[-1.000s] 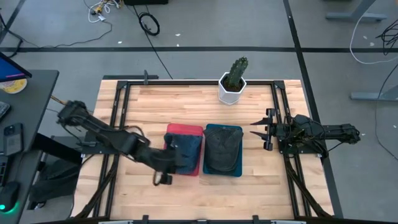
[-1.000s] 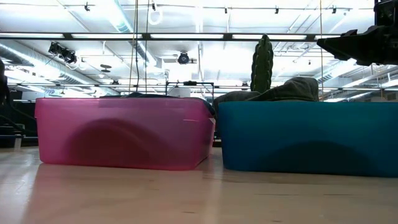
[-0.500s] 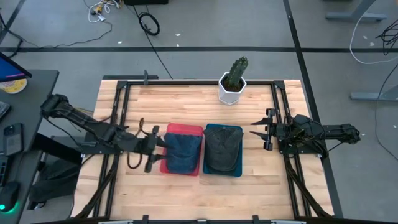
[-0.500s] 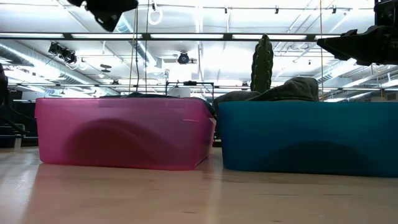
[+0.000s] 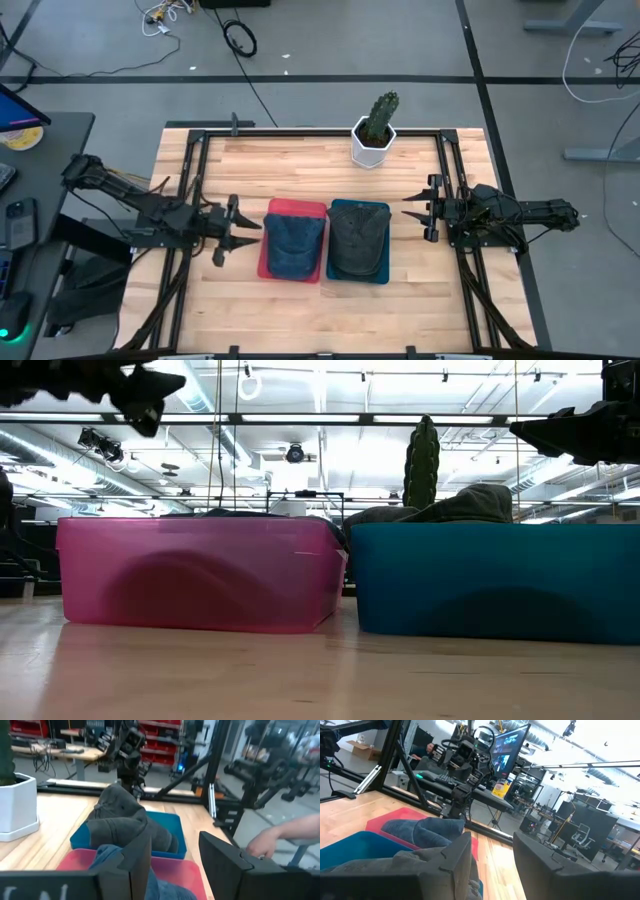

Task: Pick & Place hat
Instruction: Return to Home Position

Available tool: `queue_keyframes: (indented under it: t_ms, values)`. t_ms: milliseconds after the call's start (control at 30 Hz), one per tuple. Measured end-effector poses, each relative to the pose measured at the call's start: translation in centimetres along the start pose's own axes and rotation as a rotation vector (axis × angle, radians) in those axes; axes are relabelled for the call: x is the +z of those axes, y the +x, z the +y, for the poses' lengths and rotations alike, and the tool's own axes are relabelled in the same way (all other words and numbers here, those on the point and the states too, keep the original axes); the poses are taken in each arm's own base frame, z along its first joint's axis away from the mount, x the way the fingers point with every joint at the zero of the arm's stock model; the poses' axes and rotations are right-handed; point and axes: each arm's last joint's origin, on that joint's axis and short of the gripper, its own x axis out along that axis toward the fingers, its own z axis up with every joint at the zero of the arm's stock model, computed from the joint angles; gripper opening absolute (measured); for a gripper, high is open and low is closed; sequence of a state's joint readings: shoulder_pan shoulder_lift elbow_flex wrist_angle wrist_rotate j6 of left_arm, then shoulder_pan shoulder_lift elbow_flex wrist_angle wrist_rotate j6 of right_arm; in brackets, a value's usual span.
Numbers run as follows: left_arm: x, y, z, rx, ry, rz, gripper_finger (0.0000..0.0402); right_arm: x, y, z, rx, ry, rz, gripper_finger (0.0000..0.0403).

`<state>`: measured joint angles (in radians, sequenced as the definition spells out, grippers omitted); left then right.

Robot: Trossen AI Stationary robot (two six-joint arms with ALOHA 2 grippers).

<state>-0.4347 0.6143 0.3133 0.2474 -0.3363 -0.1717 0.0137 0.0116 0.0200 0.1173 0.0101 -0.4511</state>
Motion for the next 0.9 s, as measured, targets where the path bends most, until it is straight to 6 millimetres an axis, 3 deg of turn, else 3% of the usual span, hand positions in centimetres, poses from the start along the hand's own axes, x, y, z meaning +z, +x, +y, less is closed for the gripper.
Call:
queue_keyframes:
  t_ms: [400,900]
  values:
    - [-3.5,-2.6,1.6,-0.005,-0.054,-0.153,0.0170,0.0,0.0,0.0,0.000,0.000,-0.001,0.0149]
    - [-3.0,-4.1,1.4,-0.218,-0.018,-0.251,0.0170,0.0,0.0,0.0,0.000,0.000,0.000,0.0149]
